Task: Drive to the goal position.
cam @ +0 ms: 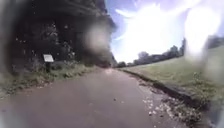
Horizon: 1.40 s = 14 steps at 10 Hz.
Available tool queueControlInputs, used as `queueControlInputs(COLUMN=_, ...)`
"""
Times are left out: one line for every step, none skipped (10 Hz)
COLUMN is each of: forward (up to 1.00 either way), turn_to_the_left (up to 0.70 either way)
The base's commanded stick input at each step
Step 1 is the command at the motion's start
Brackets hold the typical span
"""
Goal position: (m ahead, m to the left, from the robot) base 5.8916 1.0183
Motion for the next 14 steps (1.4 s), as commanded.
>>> queueControlInputs(forward=0.45, turn_to_the_left=0.00)
queueControlInputs(forward=0.45, turn_to_the_left=0.00)
queueControlInputs(forward=0.45, turn_to_the_left=0.00)
queueControlInputs(forward=0.45, turn_to_the_left=0.00)
queueControlInputs(forward=0.45, turn_to_the_left=0.00)
queueControlInputs(forward=0.45, turn_to_the_left=0.00)
queueControlInputs(forward=0.45, turn_to_the_left=0.00)
queueControlInputs(forward=0.45, turn_to_the_left=0.00)
queueControlInputs(forward=0.45, turn_to_the_left=0.00)
queueControlInputs(forward=0.45, turn_to_the_left=0.00)
queueControlInputs(forward=0.45, turn_to_the_left=0.00)
queueControlInputs(forward=0.54, turn_to_the_left=0.00)
queueControlInputs(forward=0.70, turn_to_the_left=0.00)
queueControlInputs(forward=0.70, turn_to_the_left=0.00)
